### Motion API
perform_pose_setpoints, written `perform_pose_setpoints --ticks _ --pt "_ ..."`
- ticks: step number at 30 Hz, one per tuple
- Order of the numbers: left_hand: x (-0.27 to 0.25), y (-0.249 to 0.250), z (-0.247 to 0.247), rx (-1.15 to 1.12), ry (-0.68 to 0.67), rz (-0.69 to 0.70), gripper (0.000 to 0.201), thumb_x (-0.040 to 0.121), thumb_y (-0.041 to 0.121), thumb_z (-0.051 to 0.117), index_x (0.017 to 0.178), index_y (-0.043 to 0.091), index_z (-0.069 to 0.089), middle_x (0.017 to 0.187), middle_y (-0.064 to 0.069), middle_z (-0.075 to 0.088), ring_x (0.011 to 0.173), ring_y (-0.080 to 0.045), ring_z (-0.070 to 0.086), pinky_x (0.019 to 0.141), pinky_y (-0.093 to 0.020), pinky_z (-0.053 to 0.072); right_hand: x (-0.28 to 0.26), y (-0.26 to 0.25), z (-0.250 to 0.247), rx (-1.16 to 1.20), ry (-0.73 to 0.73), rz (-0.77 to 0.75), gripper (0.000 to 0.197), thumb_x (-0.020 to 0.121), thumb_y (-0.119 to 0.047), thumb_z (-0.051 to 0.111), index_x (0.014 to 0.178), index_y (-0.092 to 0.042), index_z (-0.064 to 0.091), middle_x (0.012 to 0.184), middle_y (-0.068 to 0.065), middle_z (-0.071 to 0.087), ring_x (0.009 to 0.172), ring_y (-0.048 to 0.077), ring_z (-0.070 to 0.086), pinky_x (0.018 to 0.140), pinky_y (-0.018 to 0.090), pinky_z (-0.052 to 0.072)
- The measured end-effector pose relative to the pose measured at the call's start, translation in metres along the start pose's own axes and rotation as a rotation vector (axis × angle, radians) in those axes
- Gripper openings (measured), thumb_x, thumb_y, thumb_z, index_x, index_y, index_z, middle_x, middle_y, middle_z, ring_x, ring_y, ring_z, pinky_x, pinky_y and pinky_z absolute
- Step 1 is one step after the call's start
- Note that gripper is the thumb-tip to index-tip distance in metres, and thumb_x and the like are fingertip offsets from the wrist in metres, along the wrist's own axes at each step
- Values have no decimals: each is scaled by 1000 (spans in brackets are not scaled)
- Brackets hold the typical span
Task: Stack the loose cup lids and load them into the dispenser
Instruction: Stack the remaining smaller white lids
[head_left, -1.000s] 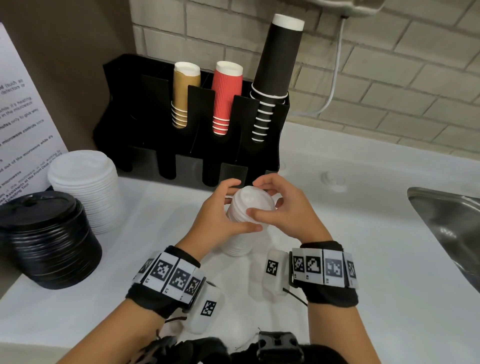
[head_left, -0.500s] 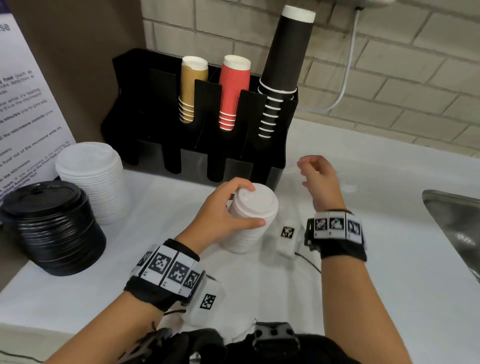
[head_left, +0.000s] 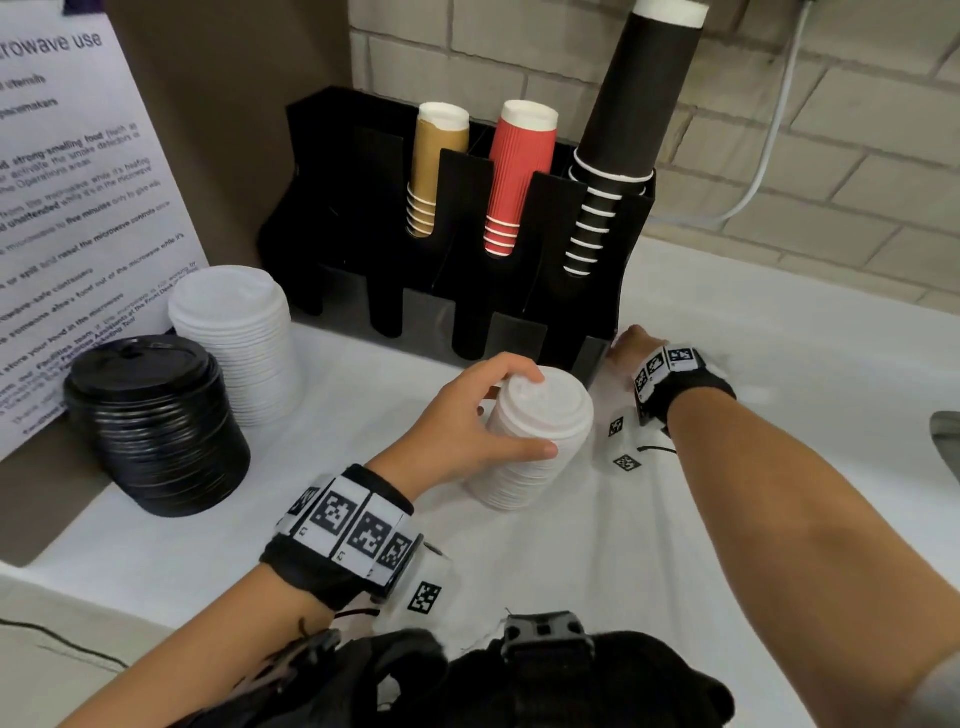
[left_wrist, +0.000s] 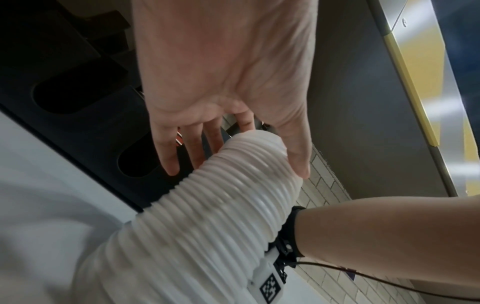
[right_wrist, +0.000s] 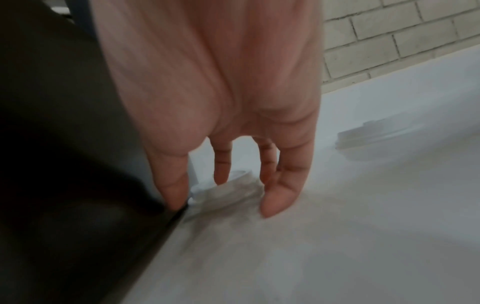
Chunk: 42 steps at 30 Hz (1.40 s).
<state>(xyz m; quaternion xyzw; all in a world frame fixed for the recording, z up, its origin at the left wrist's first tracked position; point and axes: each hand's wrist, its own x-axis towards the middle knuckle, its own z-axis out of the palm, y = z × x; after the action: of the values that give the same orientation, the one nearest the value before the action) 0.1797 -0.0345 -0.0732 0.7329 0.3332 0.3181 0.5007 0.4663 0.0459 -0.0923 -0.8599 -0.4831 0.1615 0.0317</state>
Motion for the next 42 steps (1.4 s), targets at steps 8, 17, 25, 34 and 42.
perform_pose_setpoints --ticks 8,17,25,34,42 --pt "3 -1 0 5 -4 5 52 70 28 87 111 33 56 121 22 55 112 1 51 97 -23 44 -3 -2 4 80 38 37 50 89 -41 61 121 -4 52 120 19 59 105 36 60 77 35 43" --pt "3 0 2 7 3 7 50 71 27 86 110 36 54 125 12 52 119 -11 50 101 -35 46 -18 15 -14 580 107 286 89 78 -63 53 145 -9 30 142 18 40 123 41 47 98 50 45" --pt "5 -6 5 19 51 -11 73 64 27 90 123 33 48 123 18 52 114 0 50 97 -25 44 -122 4 -33 1218 222 -234 47 61 -54 58 104 -34 60 98 -14 60 91 3 62 64 20 51" --pt "1 -6 11 -2 78 22 73 67 22 89 126 30 48 128 11 52 118 -6 51 98 -26 45 -177 -7 -15 889 60 -513 45 72 -25 82 110 -36 61 121 -10 60 109 10 59 86 25 49" --pt "2 -8 15 -1 95 -5 94 65 22 90 139 32 33 120 26 47 112 8 47 86 -8 38 -183 -18 -5 773 55 -539 49 74 -22 80 107 -48 56 117 -14 54 102 -9 52 82 16 43"
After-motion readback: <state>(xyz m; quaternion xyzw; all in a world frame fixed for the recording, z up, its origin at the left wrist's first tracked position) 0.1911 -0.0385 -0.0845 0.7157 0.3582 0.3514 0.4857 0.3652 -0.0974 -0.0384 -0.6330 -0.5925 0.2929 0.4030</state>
